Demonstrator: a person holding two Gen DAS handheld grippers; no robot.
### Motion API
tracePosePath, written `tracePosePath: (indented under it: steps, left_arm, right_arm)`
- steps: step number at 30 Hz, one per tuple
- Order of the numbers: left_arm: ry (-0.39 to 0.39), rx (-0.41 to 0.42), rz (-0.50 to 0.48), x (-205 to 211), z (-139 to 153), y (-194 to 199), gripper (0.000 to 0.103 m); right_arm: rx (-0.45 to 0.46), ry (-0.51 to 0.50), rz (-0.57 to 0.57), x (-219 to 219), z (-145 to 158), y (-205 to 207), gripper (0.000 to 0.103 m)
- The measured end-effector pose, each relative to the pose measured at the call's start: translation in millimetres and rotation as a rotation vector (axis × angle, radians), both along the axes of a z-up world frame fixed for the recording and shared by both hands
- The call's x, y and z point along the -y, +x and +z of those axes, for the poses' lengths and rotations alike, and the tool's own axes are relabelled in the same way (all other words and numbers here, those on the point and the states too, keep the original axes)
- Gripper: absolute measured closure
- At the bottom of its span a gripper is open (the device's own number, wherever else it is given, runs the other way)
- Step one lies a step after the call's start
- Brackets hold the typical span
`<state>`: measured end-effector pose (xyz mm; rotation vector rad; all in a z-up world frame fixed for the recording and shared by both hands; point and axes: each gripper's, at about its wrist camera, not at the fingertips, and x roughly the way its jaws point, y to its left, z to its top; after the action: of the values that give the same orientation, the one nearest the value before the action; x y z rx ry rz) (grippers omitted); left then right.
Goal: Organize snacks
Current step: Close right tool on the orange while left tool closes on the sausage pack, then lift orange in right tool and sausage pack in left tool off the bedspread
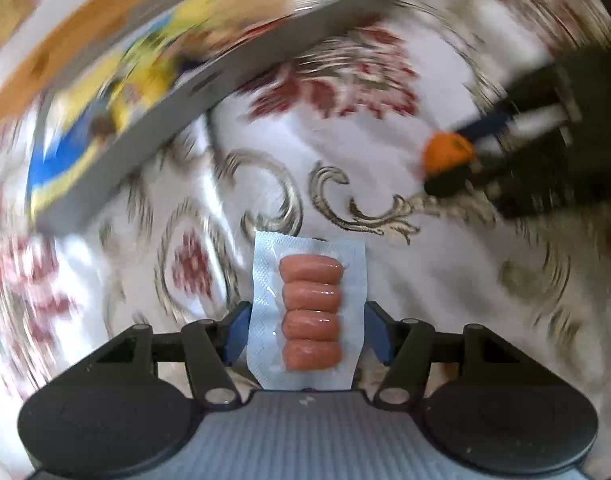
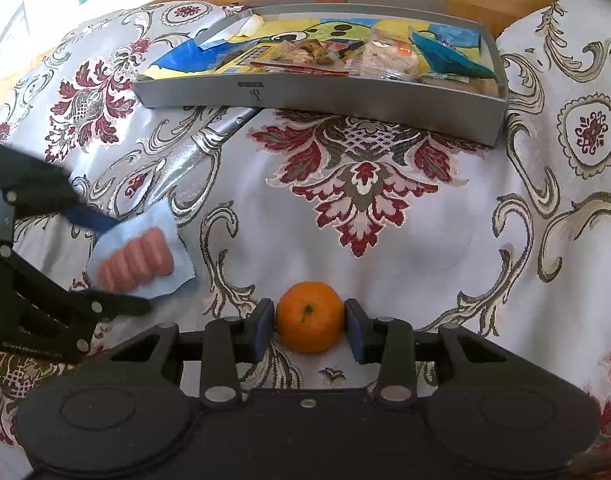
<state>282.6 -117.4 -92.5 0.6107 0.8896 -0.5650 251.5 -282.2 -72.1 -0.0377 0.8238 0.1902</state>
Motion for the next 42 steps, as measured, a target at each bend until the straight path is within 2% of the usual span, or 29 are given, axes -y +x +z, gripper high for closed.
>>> tracePosePath:
  steps: [4, 8, 10, 14, 18, 29, 37, 42]
  left_arm:
    - [-0.165, -0.069, 0.209, -12, 0, 1, 0.038]
    - [-0.291, -0.068, 0.345, -24, -3, -4, 0.038]
    - [-0.328, -0.058, 0.393, -27, -5, -9, 0.037]
    - [-0.334, -0.015, 0.442, -30, -7, -16, 0.037]
    - [-0.363, -0.013, 0.497, -34, -7, -19, 0.038]
    - [-0.341, -0.016, 0.507, -27, -7, -16, 0.039]
    - [-0.382, -0.053, 0.543, -36, -1, -15, 0.040]
    - [-0.424, -0.086, 0.563, -44, 1, -17, 0.040]
  right_arm:
    - [0.006, -0.007, 0.005, -1, -1, 0, 0.062]
    - [0.013, -0.011, 0.013, 0, -2, -1, 0.062]
    - [0.014, -0.004, 0.011, 1, -2, -1, 0.062]
    - [0.017, -0.014, 0.009, -1, -2, -2, 0.062]
    - [0.025, -0.037, 0.004, -6, -3, -4, 0.064]
    - [0.034, -0.055, 0.013, -13, -4, -7, 0.066]
    - [0.028, -0.023, 0.035, -16, -1, -9, 0.066]
    - [-0.004, 0.046, 0.027, -12, 2, -8, 0.066]
